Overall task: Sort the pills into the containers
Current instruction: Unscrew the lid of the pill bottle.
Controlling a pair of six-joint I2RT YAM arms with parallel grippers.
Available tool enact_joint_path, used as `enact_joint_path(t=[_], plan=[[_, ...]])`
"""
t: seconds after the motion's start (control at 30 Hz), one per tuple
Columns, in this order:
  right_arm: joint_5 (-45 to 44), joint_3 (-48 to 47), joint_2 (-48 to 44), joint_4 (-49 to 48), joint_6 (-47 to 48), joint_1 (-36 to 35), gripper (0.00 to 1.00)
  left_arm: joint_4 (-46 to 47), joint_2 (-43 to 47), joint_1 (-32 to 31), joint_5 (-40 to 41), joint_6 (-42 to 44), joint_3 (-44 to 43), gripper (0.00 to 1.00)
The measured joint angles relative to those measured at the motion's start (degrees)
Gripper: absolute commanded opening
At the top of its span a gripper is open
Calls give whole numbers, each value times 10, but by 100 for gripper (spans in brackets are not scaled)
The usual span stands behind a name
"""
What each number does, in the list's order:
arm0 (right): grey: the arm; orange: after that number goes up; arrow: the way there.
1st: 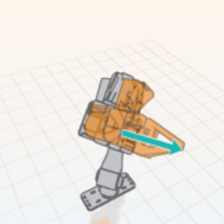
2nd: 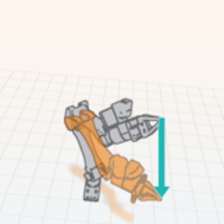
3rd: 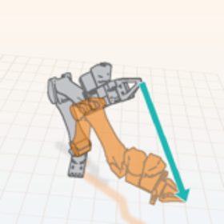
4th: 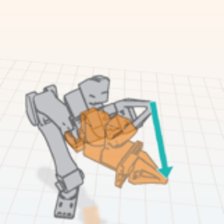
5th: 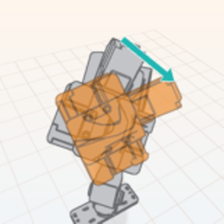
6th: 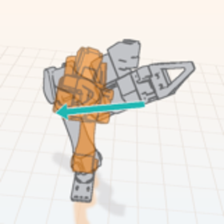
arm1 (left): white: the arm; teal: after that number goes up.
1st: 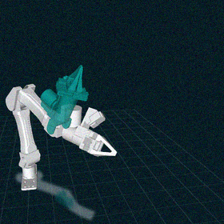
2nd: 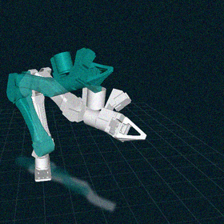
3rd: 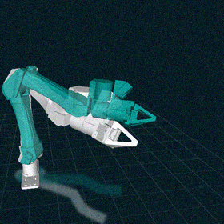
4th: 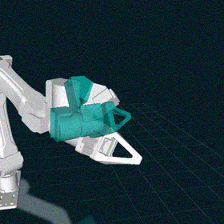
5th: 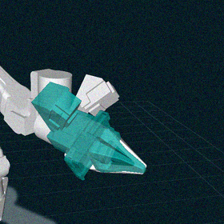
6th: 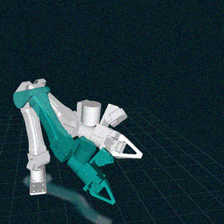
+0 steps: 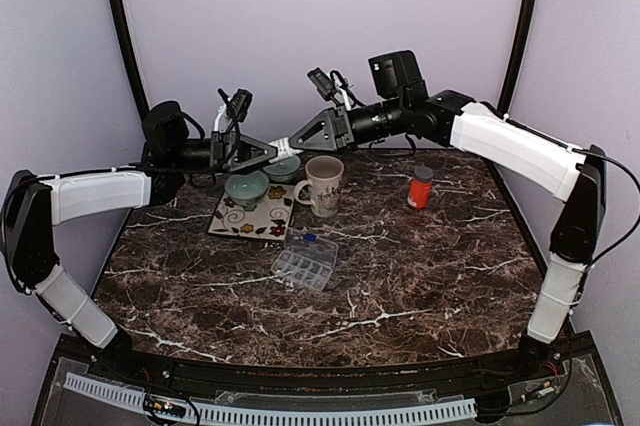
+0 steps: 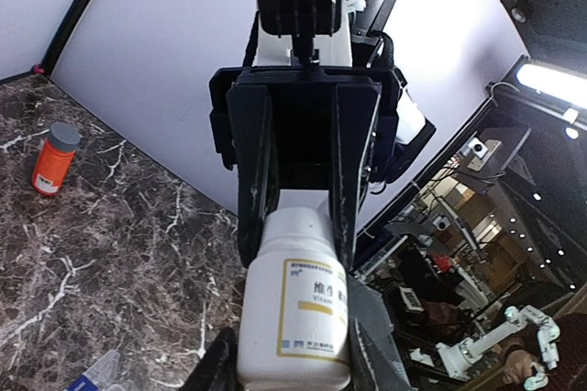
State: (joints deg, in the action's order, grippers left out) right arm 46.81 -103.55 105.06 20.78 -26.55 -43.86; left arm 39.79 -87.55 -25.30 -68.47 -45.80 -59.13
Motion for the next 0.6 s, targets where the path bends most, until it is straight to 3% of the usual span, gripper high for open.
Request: enact_joint_path(t=[0.4, 0.6], plan=[[-92, 1, -29, 36, 161, -23, 7, 372, -114, 1, -57, -354, -5, 0], [-117, 1, -35, 45, 189, -32, 12, 461, -137, 3, -71, -451, -10, 0]])
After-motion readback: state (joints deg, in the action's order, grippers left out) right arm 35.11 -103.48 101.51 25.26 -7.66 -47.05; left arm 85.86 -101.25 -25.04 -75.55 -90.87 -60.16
